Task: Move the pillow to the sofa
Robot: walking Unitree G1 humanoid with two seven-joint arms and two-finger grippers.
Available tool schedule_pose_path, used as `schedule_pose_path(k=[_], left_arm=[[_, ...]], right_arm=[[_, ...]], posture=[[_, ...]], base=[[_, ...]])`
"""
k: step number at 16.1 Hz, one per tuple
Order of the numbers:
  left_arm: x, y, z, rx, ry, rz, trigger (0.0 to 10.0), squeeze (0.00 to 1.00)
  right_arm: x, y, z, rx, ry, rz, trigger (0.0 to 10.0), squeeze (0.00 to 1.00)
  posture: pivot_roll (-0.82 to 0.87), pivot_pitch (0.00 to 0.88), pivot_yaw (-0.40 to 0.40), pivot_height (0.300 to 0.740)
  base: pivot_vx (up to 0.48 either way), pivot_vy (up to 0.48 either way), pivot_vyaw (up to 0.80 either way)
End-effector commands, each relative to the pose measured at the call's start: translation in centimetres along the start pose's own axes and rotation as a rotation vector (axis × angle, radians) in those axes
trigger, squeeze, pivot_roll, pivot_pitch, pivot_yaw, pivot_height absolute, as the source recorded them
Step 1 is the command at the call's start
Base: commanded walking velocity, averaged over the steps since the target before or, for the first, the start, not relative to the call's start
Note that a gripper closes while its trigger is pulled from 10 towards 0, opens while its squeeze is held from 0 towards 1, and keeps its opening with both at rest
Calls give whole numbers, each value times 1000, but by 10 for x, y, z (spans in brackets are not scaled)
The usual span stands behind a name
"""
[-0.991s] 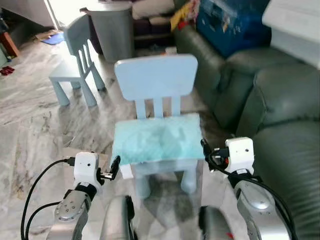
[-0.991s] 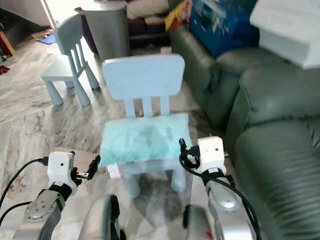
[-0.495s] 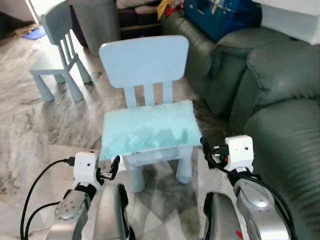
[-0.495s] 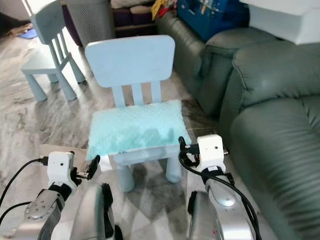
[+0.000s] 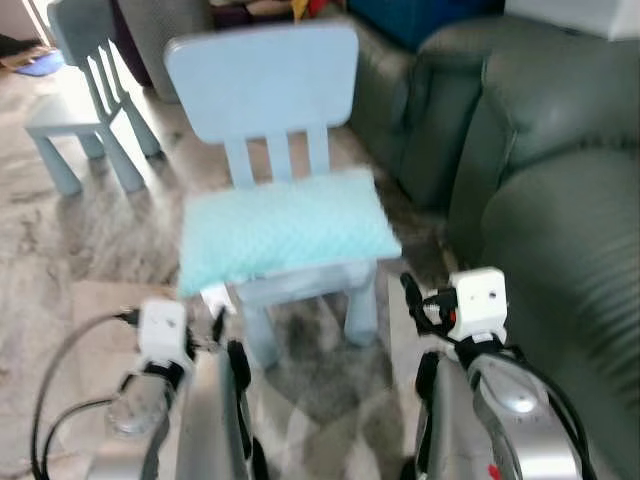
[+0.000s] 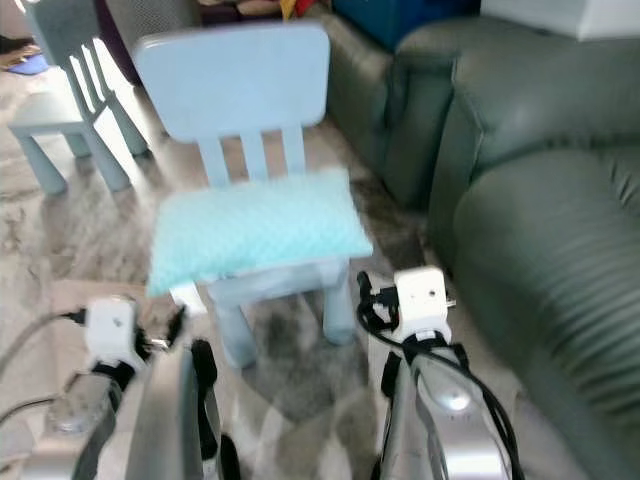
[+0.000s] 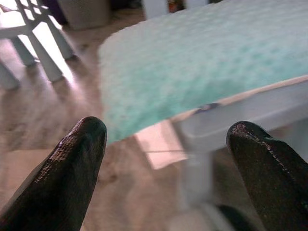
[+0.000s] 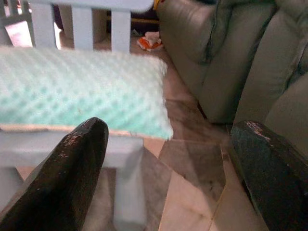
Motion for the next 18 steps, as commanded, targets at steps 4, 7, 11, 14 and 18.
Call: schedule_pose_path(k=[4,7,11,14,18], left_arm=[[42,-39,22,167,130,95,10000,0],[75,-51,42,213,209,74,10000,0],[93,-59,54,265,258,43,10000,0],[110,-75,64,336,281,-19,10000,0],[139,-74,77,340,337,-95,10000,0]], right_arm=[[16,6,16,14,72,-44,10000,0],[46,18,41,13,169,-66,10000,0],[68,22,59,10,238,-35,10000,0],[94,7,77,93,306,55,10000,0],[110,5,94,151,336,136,10000,0]], posture=[[-104,94,46,322],[-97,112,48,322],[-87,141,51,322],[-62,183,50,322],[-28,215,52,322]], base=[[0,0,0],[0,0,0],[0,0,0],[0,0,0],[0,0,0]])
Point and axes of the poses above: a point about 5 cm out from each wrist's last joint towards the gripper, its own z axis pointing out of the wrist towards the gripper, its own x axis along the axis of the wrist's last joint, y = z × x, the point moved 5 cm from there along z, pointing out of the wrist towards the gripper, and after that the axes turned 10 degrees about -z, right-handed, at the moved point
